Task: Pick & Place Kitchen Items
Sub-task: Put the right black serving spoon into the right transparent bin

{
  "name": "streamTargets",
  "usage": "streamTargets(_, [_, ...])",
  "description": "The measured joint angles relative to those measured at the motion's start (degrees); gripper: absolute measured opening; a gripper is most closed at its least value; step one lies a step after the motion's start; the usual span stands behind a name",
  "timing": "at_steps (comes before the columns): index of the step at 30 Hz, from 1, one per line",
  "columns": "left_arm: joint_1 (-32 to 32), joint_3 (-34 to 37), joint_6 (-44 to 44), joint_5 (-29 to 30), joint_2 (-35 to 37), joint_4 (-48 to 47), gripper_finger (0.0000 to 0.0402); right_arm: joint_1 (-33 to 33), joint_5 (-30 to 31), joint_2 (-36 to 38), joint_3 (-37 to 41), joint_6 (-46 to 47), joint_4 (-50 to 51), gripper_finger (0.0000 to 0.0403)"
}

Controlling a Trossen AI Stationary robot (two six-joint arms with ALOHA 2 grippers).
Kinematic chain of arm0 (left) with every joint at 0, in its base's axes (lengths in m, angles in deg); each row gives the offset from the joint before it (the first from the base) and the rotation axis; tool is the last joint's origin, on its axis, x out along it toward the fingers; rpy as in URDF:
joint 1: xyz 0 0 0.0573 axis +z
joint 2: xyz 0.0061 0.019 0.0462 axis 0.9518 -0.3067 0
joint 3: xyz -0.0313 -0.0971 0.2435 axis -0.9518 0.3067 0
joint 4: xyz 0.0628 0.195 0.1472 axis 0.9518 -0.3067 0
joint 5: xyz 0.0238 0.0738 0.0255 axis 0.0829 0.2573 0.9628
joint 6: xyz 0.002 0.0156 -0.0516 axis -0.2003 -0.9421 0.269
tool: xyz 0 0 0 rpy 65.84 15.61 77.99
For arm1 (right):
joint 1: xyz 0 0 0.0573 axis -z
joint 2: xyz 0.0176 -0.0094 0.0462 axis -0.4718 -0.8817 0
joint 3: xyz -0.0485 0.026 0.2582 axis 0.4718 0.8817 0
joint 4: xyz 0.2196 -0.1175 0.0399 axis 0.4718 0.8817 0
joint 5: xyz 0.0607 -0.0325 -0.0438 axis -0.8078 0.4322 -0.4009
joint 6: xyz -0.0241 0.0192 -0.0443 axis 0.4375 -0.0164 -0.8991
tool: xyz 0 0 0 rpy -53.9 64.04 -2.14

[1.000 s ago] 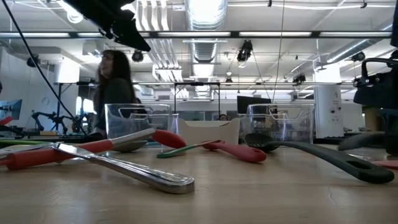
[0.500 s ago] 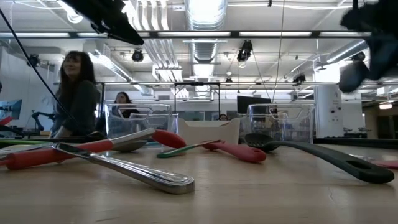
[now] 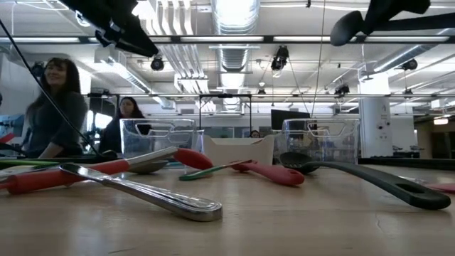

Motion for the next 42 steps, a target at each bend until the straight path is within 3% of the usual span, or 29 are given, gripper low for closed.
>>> streamTargets(5, [-0.35,0.03,-0.33,-2.39,0.42,4.61,0.0193,11.45,-6.98,1.0,-0.14,-12.48,-3.41,0.0011])
streamTargets(8, [-0.35,0.26,-3.77,-6.73,-0.79,10.6,0.0193,18.04,-10.26,0.87,1.93,-19.12,-6.95,0.0011])
streamTargets(12, [-0.7,0.29,-6.99,-7.25,-0.12,7.03,0.0193,26.12,-17.21,0.63,5.62,-26.56,-15.27,0.0011])
streamTargets(16, [-1.91,0.9,-1.34,0.69,7.03,-4.07,0.0192,33.98,-26.78,-0.49,6.8,-32.55,-20.79,0.0011])
streamTargets(18, [-2.83,2.89,2.06,3.3,11.71,-5.81,0.0192,36.75,-27.54,-1.59,6.8,-35.75,-21.22,0.0011])
streamTargets(23, [-3.98,7.25,3.47,1.92,21.54,-2.34,0.0193,44.12,-30.99,-5.33,5.74,-42.29,-20.36,0.0011])
streamTargets(29, [-3.98,8.89,-0.19,-1.66,25.34,-3.26,0.0193,52.57,-40.3,-10.75,3.76,-46.33,-17.0,0.0011])
streamTargets(37, [-4.0,7.85,-4.56,-3.44,26.43,-6.27,0.0193,55.41,-47.95,-21.49,-1.86,-48.01,-16.13,0.0011])
streamTargets(42, [-4.0,7.59,-3.15,-0.03,28.07,-12.0,0.0193,56.08,-48.78,-32.16,-9.41,-51.32,-14.93,0.0011])
